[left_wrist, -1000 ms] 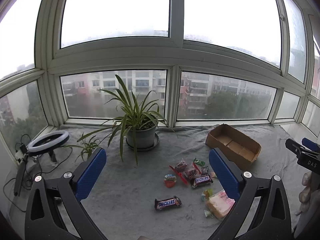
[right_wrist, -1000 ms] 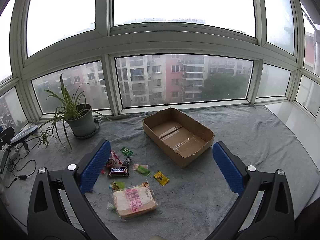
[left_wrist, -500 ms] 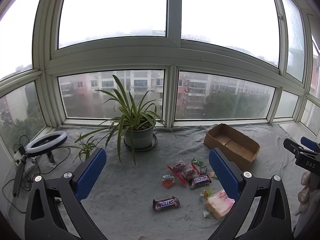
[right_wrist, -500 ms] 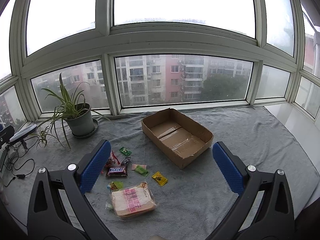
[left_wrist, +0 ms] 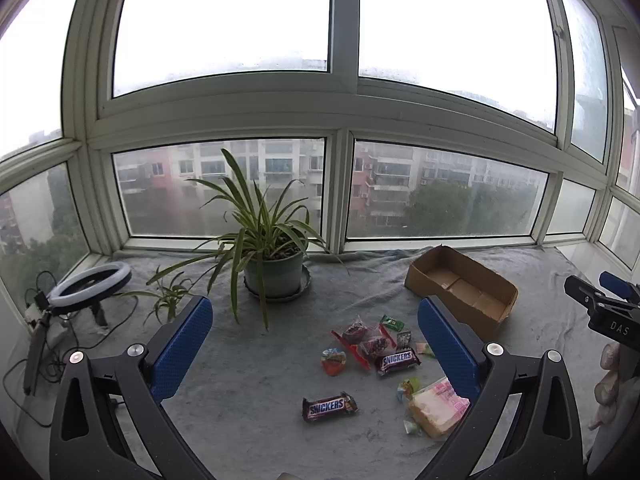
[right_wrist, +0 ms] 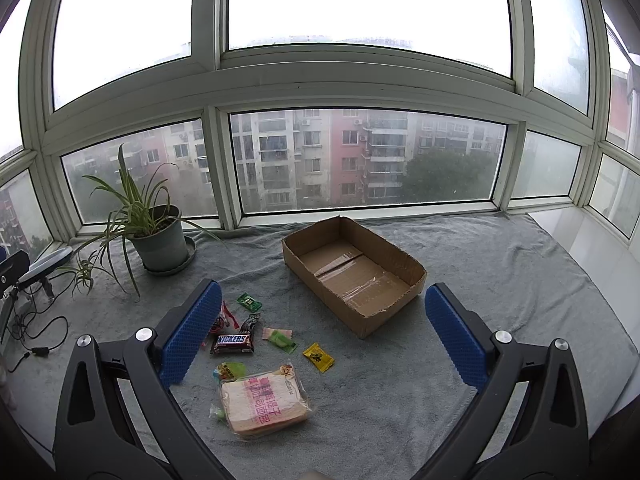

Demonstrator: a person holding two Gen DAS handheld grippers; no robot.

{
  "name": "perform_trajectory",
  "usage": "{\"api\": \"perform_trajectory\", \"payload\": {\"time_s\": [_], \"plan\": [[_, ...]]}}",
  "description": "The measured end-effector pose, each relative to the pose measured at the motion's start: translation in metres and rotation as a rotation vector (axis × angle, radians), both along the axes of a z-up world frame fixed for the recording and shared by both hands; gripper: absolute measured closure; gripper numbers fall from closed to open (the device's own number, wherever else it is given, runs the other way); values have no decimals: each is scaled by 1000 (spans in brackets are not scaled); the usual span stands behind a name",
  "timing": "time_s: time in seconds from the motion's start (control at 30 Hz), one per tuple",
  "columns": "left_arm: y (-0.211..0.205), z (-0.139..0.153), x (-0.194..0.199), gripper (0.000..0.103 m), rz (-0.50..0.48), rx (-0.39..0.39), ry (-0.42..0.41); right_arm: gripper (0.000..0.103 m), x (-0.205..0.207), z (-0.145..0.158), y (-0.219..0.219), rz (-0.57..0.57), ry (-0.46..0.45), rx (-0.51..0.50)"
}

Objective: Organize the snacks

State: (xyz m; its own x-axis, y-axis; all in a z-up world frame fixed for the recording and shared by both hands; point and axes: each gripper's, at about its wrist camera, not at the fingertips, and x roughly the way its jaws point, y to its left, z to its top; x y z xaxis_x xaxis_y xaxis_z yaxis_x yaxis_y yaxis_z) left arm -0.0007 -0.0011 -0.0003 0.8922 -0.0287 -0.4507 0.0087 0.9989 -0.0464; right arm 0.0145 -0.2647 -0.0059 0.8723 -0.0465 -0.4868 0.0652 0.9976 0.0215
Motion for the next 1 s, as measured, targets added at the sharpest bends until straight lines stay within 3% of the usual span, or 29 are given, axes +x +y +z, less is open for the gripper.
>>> {"api": "perform_trajectory", "payload": {"time_s": [1.0], "plan": [[1,-8,13,1,-19,-12,41,0,8,-16,-2,8,32,-1]]}}
